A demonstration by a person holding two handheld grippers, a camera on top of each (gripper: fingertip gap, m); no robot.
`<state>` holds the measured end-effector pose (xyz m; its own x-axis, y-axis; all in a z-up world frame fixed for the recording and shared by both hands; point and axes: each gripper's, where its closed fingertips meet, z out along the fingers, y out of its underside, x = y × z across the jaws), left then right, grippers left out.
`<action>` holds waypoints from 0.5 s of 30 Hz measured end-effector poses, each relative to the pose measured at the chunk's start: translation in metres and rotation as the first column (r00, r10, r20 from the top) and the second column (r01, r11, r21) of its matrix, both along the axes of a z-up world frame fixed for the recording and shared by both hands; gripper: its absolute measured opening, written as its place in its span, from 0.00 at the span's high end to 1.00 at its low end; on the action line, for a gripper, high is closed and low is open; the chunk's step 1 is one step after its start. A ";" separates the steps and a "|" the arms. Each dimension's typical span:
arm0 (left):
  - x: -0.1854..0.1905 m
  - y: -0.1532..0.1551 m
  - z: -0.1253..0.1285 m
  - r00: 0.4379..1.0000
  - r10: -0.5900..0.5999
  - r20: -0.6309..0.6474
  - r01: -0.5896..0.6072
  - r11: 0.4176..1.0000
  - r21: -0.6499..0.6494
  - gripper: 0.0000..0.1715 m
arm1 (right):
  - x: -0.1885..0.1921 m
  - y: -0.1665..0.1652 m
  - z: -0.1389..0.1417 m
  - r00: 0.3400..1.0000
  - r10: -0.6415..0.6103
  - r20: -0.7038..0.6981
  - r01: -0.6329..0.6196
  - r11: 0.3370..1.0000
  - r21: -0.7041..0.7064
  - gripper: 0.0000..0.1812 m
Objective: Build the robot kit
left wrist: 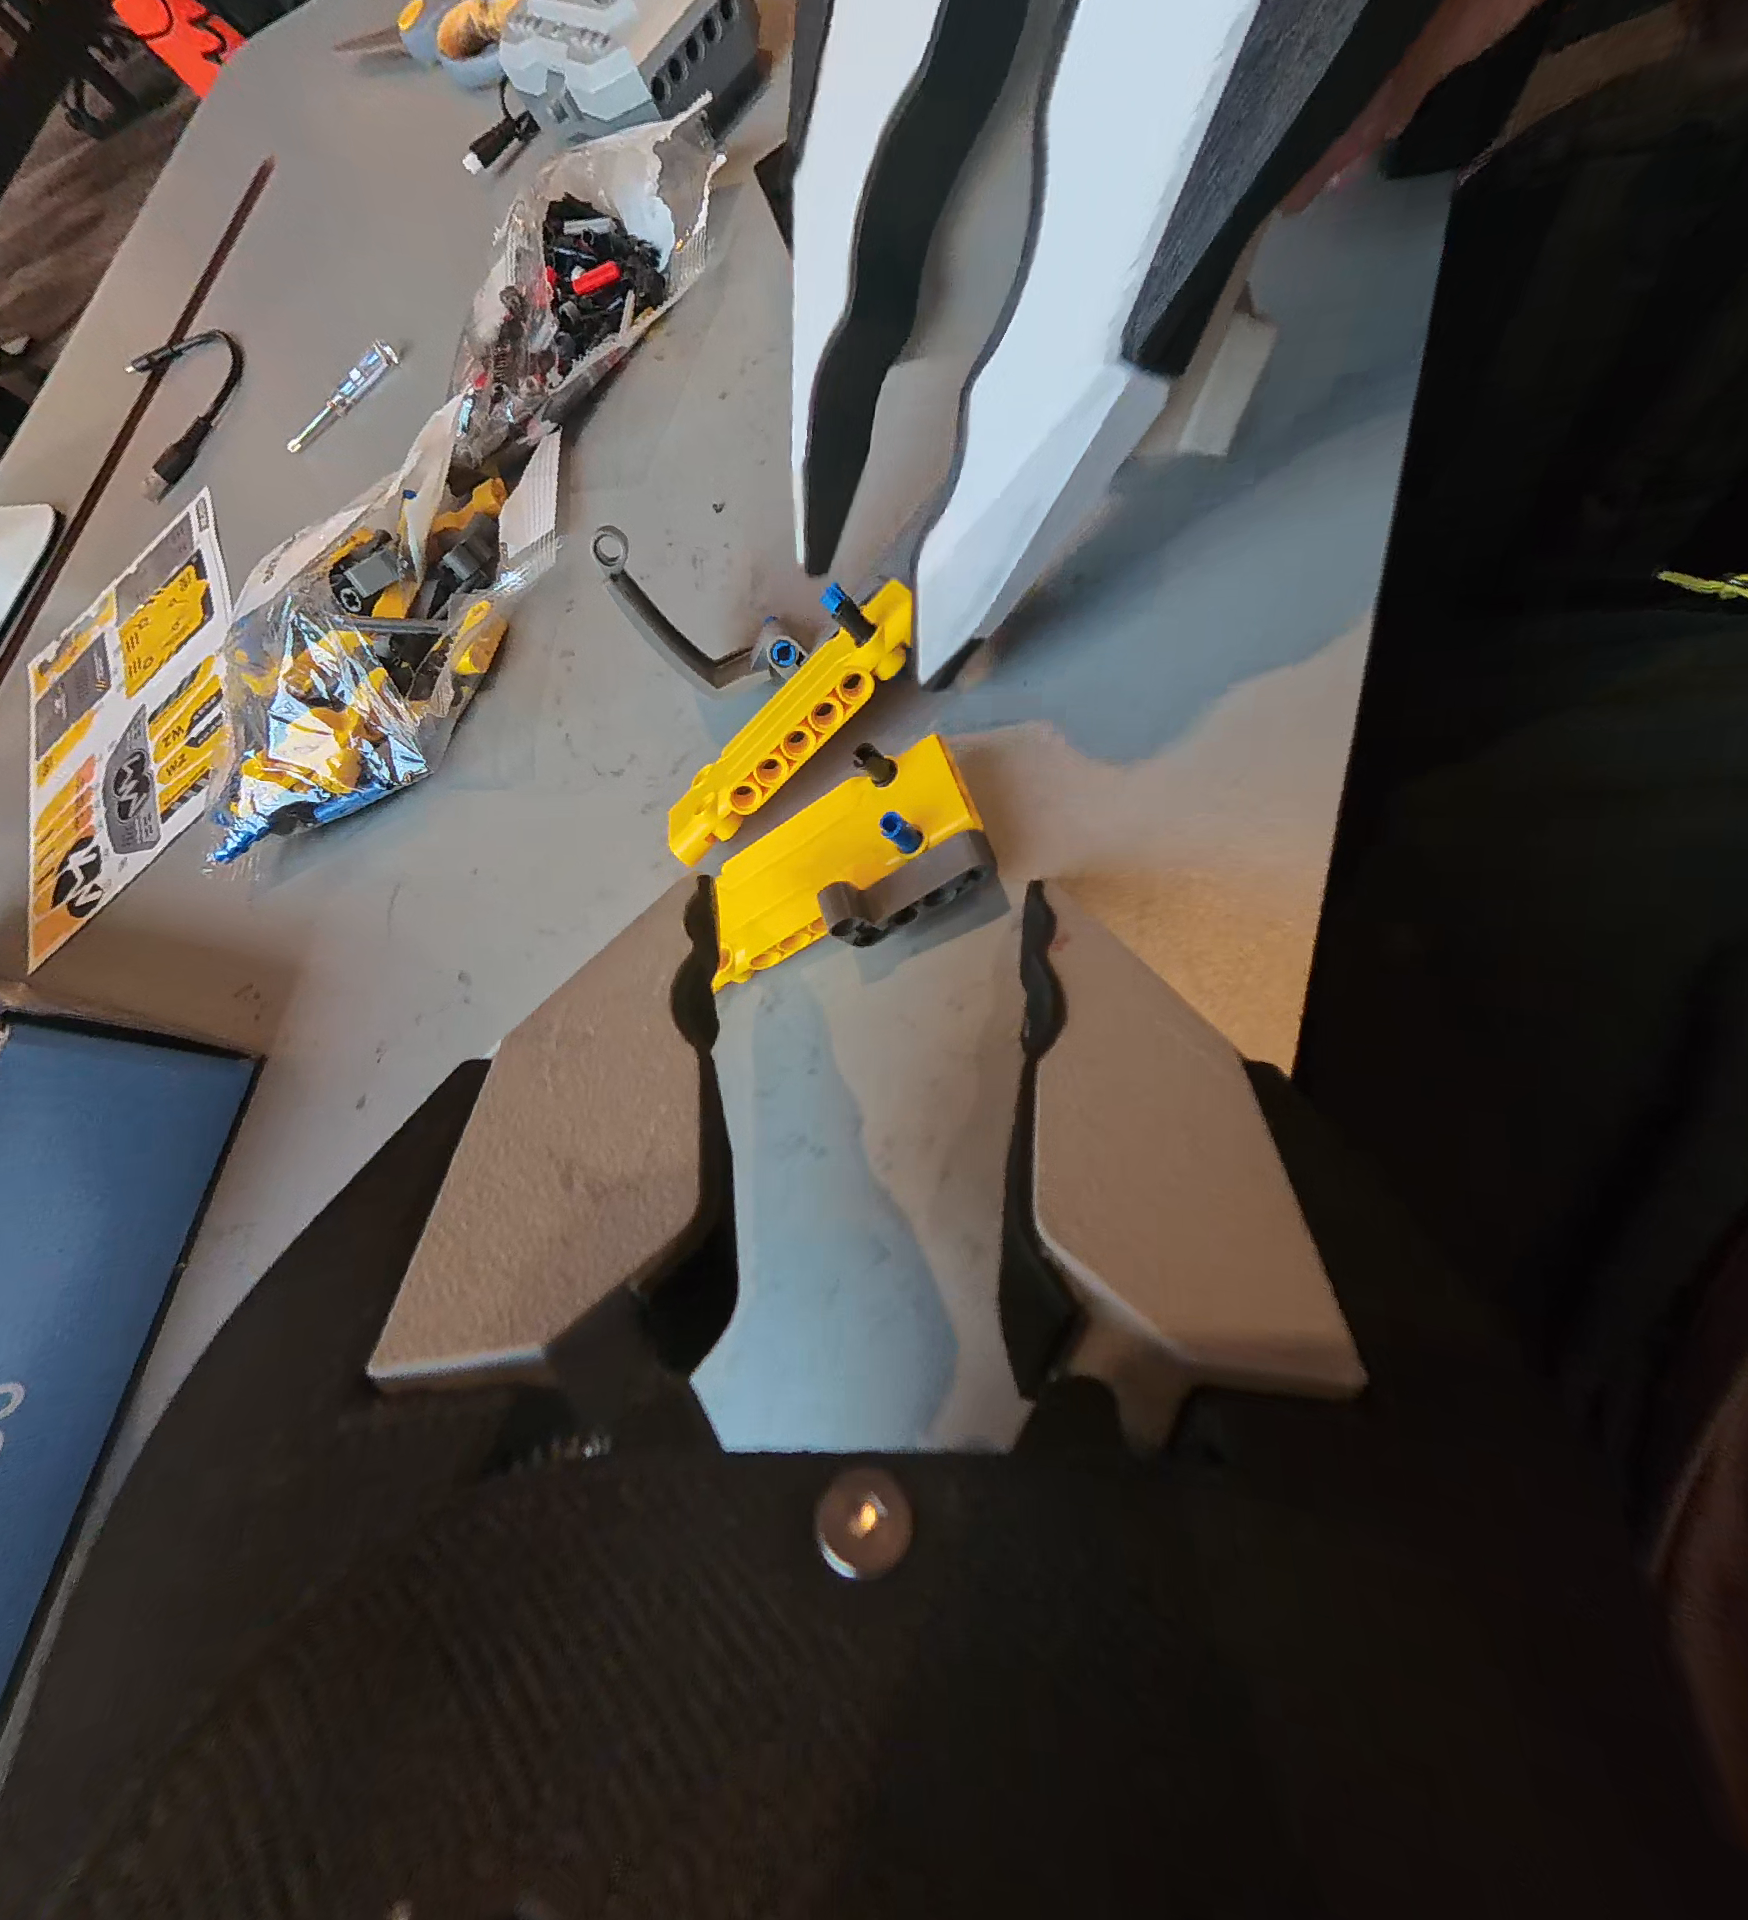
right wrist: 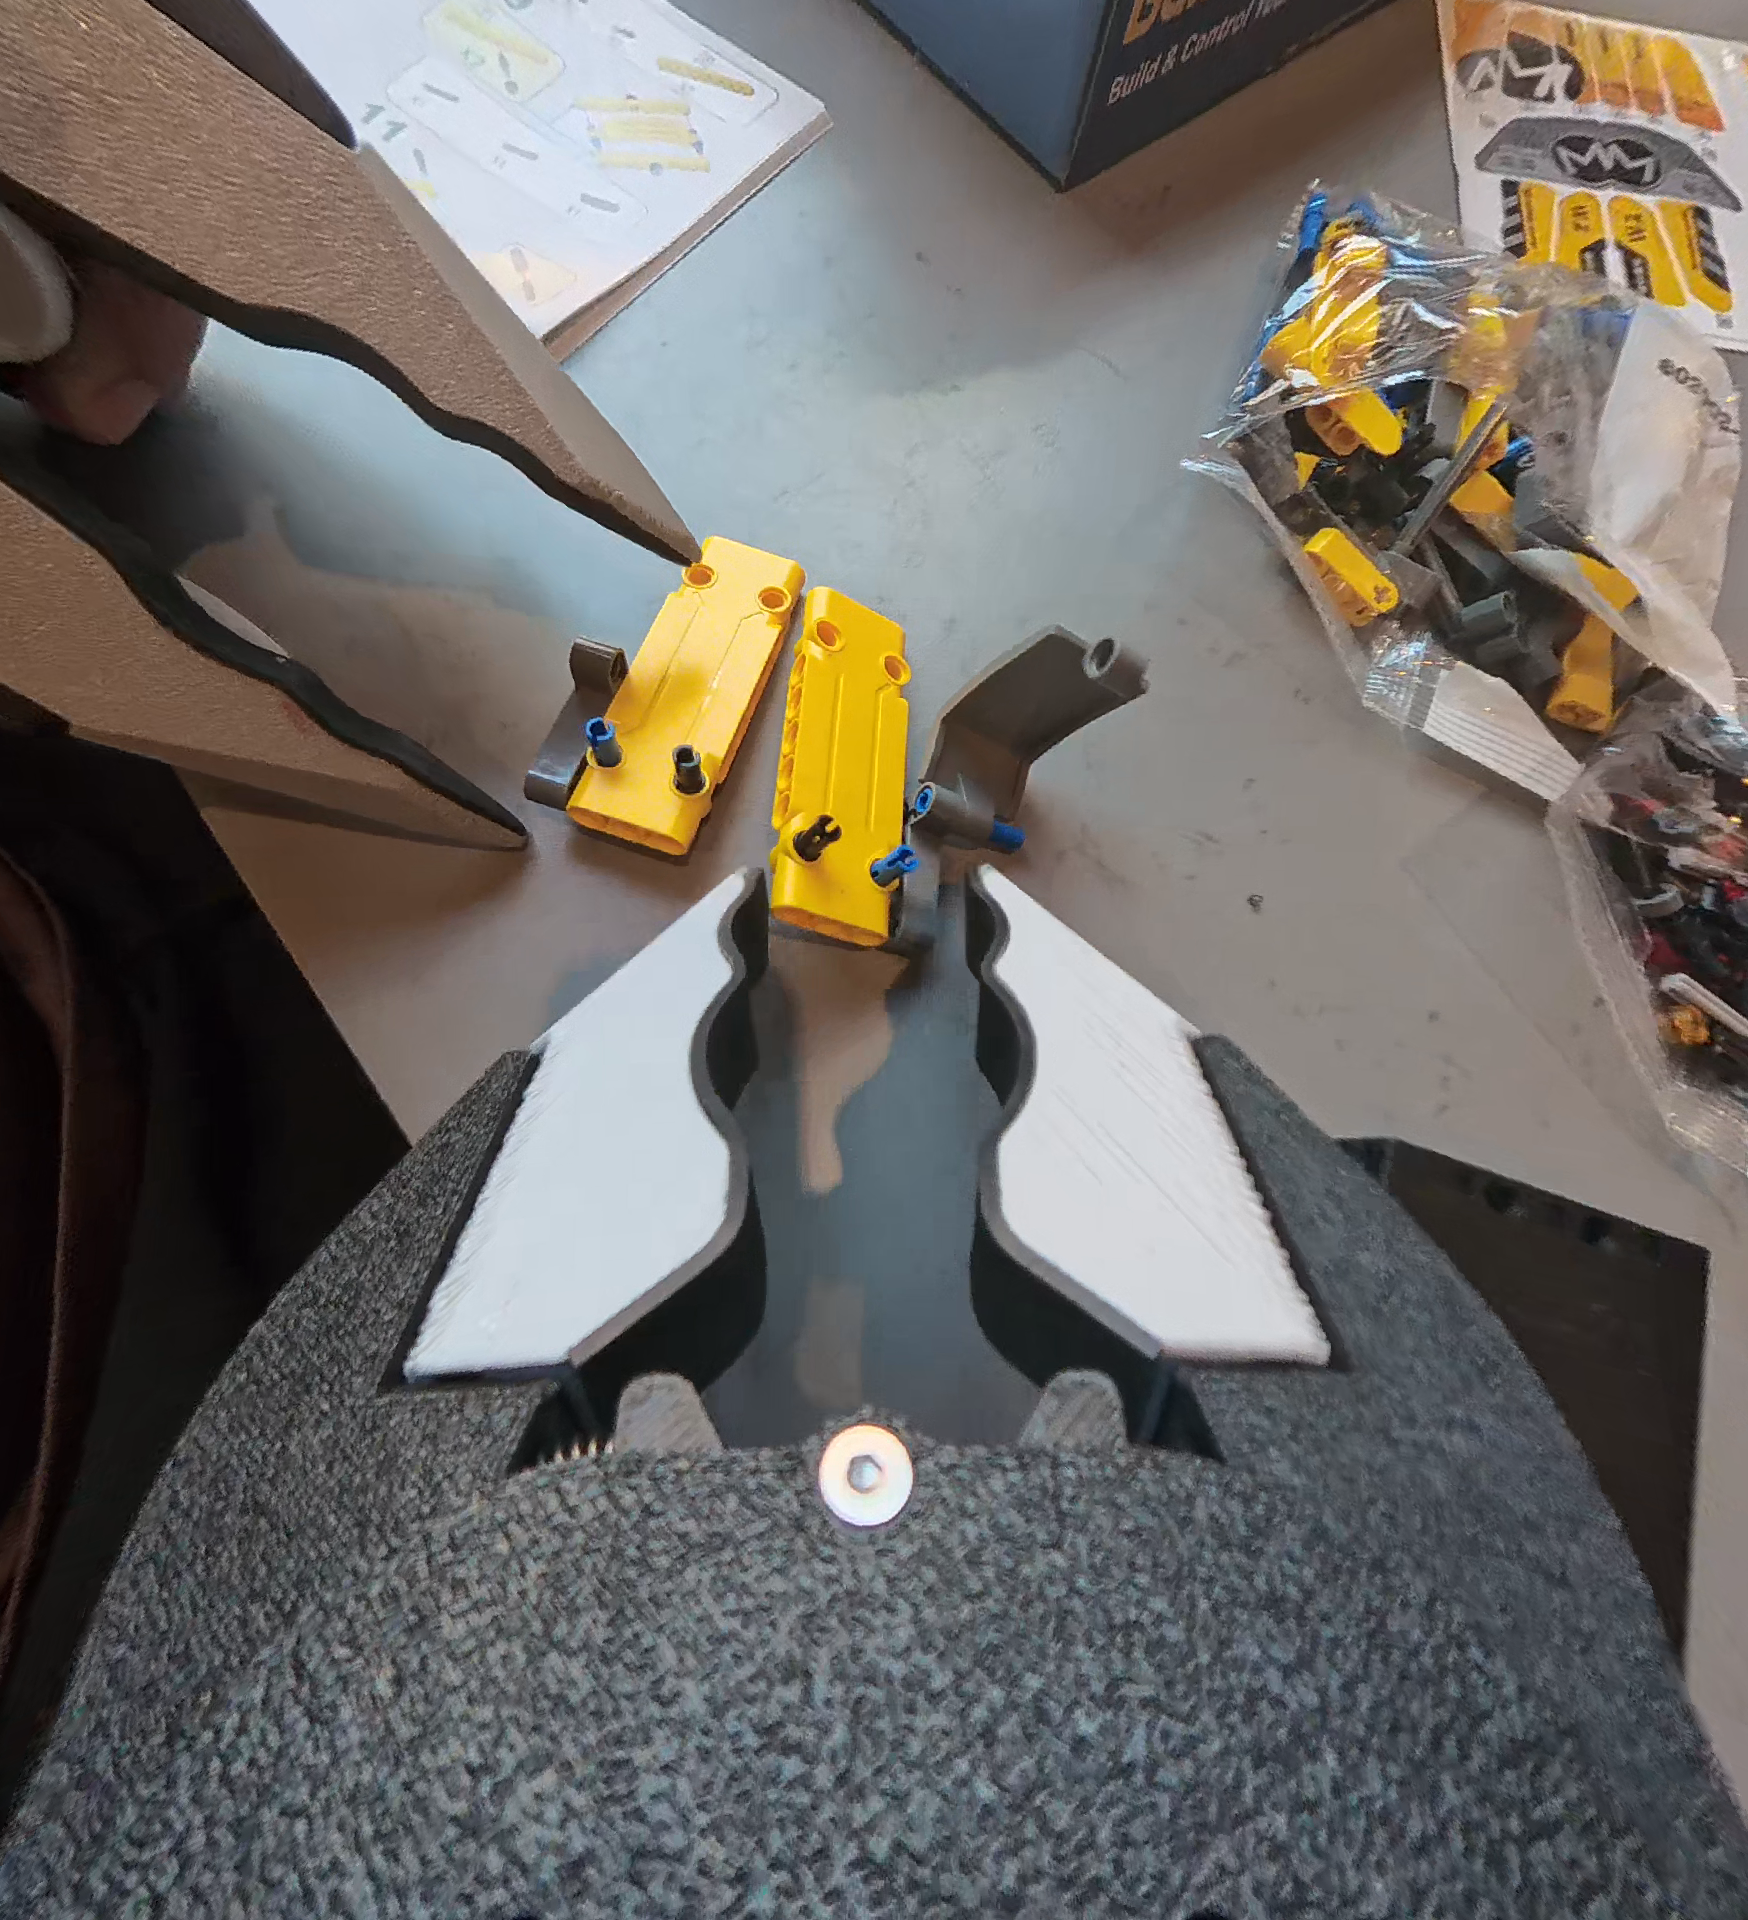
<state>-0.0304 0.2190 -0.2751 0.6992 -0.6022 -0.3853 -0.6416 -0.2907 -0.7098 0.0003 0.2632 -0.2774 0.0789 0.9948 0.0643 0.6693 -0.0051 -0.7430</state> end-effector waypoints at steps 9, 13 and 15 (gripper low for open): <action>-0.001 -0.001 -0.002 0.999 -0.001 0.039 0.003 0.999 -0.049 0.68 | 0.008 0.002 0.008 0.998 -0.036 -0.048 0.029 0.991 -0.132 0.69; 0.000 -0.002 -0.003 0.999 -0.013 0.044 0.015 0.998 -0.059 0.70 | 0.007 0.001 -0.006 0.999 -0.035 0.019 0.037 0.990 -0.133 0.79; 0.001 -0.005 -0.003 0.998 -0.030 0.058 0.034 0.997 -0.072 0.69 | 0.008 0.001 -0.001 0.999 -0.040 0.016 0.041 0.994 -0.100 0.77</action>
